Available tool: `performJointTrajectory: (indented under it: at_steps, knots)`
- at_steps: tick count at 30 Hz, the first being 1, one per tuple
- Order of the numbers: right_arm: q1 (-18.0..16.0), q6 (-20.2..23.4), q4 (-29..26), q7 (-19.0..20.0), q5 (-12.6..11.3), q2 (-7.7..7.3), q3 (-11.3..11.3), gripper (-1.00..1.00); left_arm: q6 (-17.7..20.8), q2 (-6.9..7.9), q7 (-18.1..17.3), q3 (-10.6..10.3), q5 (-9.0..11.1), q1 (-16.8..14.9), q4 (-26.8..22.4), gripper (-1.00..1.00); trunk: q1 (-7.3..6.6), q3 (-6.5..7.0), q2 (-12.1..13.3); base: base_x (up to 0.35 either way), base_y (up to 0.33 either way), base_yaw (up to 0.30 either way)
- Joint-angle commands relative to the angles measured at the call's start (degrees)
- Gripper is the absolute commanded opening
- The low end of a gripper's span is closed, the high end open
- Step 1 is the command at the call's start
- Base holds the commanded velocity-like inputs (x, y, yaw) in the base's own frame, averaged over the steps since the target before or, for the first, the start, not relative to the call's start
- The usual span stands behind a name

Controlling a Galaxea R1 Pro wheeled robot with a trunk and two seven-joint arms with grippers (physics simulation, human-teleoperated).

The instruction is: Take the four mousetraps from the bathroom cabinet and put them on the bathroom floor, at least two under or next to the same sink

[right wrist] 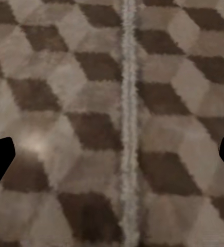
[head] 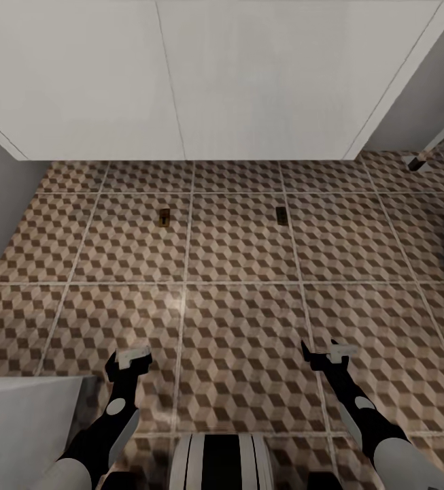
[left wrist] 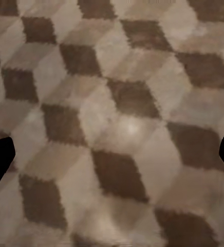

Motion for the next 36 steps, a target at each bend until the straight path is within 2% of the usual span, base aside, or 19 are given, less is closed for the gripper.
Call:
performJointTrajectory:
  at_steps: [1, 21, 36]
  knots:
    - [0.0, -0.2, 0.0, 0.2, 0.6, 0.04, -0.5, 1.0, -0.3, 0.08, 0.4, -0.5, 0.6, 0.0, 0.0, 1.0, -0.02, -0.03, 0.0, -0.109, 0.0, 0.0]
    - [0.0, -0.3, 0.0, 0.2, 0.7, 0.04, -0.5, 1.0, -0.8, -0.94, 1.0, -0.6, 0.7, 0.0, -0.2, 1.0, -0.02, -0.03, 0.0, -0.016, 0.0, 0.0]
    - [0.0, -0.3, 0.0, 0.2, 0.7, 0.04, -0.5, 1.0, -0.5, -0.98, 0.7, -0.7, 0.5, 0.0, -0.2, 1.0, -0.41, 3.3, 0.2, 0.0, 0.0, 0.0]
